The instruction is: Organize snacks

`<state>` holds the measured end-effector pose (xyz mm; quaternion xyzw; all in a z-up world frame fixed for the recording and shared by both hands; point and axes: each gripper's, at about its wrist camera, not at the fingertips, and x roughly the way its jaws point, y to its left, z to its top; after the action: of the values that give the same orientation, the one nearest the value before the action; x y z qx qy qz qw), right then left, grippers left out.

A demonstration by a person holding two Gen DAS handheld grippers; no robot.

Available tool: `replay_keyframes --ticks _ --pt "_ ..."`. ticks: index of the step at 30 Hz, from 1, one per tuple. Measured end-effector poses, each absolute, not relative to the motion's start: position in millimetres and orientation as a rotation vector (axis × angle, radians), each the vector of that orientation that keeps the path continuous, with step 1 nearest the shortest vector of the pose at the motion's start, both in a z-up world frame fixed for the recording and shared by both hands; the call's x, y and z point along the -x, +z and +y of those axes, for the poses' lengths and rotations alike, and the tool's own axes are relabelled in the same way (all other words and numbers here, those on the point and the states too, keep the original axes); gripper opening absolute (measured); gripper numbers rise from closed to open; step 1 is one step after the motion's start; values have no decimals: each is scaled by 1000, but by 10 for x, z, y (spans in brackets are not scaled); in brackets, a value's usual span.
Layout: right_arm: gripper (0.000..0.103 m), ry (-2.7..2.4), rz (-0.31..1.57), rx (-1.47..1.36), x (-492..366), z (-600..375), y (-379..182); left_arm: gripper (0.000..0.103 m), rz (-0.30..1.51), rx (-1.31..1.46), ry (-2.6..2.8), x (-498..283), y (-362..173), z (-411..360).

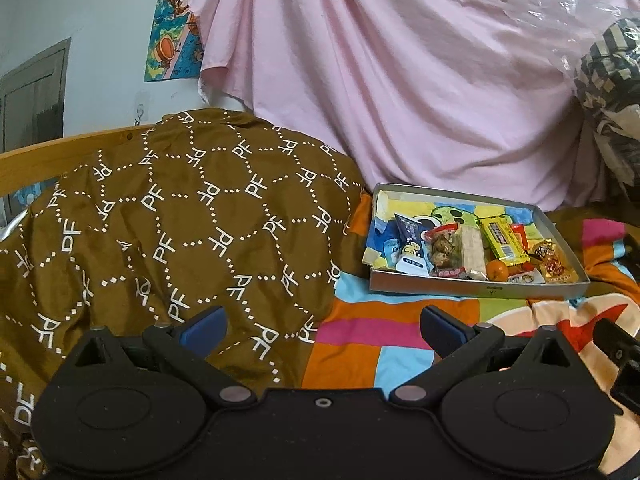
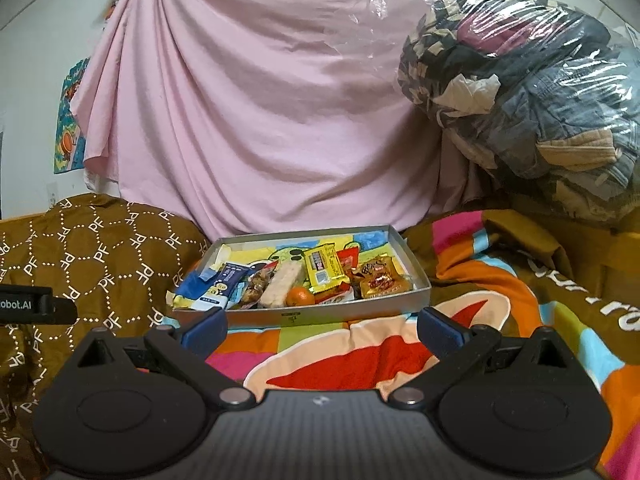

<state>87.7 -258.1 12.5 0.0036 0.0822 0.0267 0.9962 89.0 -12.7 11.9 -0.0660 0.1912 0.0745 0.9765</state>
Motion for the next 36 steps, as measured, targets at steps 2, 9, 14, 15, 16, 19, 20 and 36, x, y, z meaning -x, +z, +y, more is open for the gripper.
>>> replay_keyframes --ticks 2,9,14,15,16,19,20,36 --pt "103 49 174 -9 -853 -2569 110 102 377 126 148 -851 106 -111" --pt "103 37 172 14 -739 -2478 80 102 364 119 133 -746 84 -72" --pt "103 27 170 24 -645 -2453 61 102 363 123 122 -702 75 -50" --pt "103 26 171 25 -628 -2450 57 102 362 119 120 -689 67 -50" --pt "103 23 172 25 -610 -2445 53 102 364 112 118 -674 59 -50" --pt "103 10 189 12 -577 -2442 41 102 374 99 108 -623 31 -35" --pt "103 4 196 10 -570 -2434 35 102 376 96 105 -609 18 -27" --pt "103 11 247 16 -574 -2333 -60 102 422 140 121 -664 -175 86"
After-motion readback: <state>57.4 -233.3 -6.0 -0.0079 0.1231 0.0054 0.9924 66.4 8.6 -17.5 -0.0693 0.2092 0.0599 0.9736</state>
